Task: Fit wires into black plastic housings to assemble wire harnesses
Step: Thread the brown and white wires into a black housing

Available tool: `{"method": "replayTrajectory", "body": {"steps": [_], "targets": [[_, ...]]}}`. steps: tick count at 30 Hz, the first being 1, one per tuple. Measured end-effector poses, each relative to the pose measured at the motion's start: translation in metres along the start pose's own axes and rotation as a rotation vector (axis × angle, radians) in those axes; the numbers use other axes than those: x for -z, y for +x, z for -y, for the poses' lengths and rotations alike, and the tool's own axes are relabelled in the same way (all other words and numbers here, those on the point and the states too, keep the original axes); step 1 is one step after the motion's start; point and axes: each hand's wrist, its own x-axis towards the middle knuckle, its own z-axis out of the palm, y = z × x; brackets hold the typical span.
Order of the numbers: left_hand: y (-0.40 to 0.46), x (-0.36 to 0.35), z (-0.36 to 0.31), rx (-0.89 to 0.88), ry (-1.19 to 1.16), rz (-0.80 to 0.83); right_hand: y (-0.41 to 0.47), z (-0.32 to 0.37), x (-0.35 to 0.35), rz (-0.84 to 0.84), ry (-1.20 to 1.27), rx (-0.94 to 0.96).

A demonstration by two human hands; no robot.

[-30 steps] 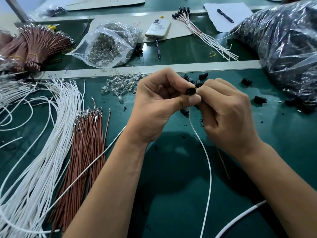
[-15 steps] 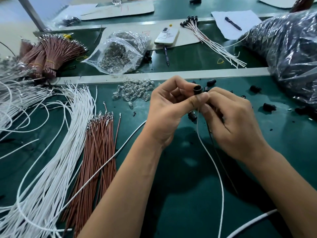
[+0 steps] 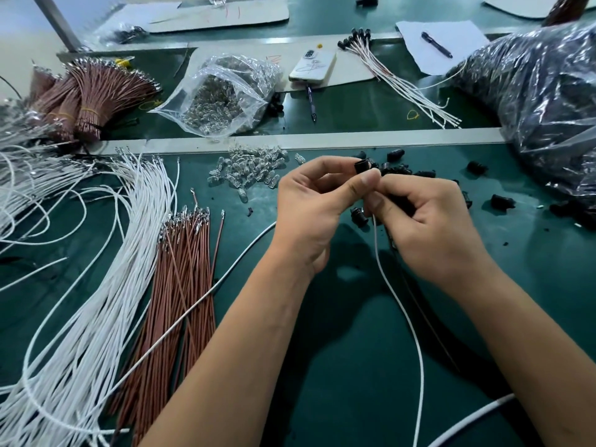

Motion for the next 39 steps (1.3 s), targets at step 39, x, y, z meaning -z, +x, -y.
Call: {"method": "replayTrajectory", "body": {"steps": [39], "targets": [[0.02, 0.033, 0.001, -0.219, 0.229, -0.541, 0.138, 0.009, -0.079, 0.363, -0.753, -0.137]]}}
